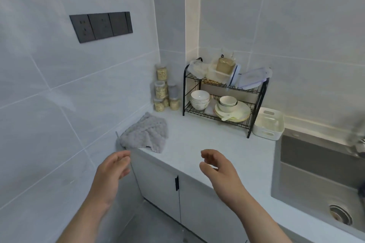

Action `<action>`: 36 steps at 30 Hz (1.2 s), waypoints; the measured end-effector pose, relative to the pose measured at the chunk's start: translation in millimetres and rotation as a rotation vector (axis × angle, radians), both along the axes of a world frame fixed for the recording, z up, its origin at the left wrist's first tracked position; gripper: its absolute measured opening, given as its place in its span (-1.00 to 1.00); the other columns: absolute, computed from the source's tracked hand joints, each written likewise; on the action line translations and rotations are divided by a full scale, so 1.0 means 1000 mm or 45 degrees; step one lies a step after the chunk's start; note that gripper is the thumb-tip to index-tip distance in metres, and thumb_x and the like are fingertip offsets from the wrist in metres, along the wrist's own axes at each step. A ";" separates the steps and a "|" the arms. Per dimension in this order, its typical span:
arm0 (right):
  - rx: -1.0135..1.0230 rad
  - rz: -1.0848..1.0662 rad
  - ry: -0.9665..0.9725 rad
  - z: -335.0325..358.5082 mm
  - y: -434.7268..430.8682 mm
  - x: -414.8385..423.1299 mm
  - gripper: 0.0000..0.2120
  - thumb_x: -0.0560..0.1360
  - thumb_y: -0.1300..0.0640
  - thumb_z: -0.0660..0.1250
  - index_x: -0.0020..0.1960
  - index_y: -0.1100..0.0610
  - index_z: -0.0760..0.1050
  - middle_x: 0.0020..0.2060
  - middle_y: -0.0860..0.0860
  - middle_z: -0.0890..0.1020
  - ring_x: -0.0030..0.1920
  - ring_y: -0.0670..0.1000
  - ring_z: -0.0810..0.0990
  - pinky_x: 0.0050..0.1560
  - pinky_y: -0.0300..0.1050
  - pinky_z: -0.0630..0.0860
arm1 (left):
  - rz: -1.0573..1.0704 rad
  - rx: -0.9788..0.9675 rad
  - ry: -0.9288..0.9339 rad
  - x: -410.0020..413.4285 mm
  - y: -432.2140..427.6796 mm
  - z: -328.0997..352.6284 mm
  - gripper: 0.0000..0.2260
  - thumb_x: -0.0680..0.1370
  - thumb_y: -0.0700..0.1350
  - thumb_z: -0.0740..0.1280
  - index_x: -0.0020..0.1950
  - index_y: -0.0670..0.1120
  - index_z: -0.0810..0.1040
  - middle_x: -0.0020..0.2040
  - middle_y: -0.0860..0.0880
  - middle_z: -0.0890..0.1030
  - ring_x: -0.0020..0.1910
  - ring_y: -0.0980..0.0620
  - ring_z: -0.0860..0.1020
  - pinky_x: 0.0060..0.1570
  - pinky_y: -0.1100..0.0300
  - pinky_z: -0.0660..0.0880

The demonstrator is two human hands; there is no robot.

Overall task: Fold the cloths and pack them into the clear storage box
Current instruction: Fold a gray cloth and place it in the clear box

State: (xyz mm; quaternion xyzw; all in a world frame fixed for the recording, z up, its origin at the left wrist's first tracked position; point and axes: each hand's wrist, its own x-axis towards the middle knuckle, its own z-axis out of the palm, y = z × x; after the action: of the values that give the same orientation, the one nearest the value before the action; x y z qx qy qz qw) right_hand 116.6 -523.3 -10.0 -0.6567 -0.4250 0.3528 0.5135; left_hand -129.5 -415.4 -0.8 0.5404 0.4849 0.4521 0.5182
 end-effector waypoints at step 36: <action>-1.036 0.319 -1.220 -0.180 0.434 0.029 -0.42 0.59 -0.17 0.02 0.51 0.12 0.16 0.48 0.09 0.22 0.51 0.13 0.11 0.54 0.12 -0.07 | -1.082 0.691 1.599 0.056 0.373 -0.218 -0.67 0.30 0.19 0.43 0.05 0.23 0.60 0.15 0.13 0.59 0.13 0.03 0.51 0.18 0.05 0.39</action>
State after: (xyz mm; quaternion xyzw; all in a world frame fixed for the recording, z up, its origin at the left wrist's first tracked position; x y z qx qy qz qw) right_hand 145.3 -88.9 -189.7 -0.8292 -0.5132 0.2104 -0.0688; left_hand -73.5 -42.8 -219.0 0.9390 0.3119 -0.0700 0.1271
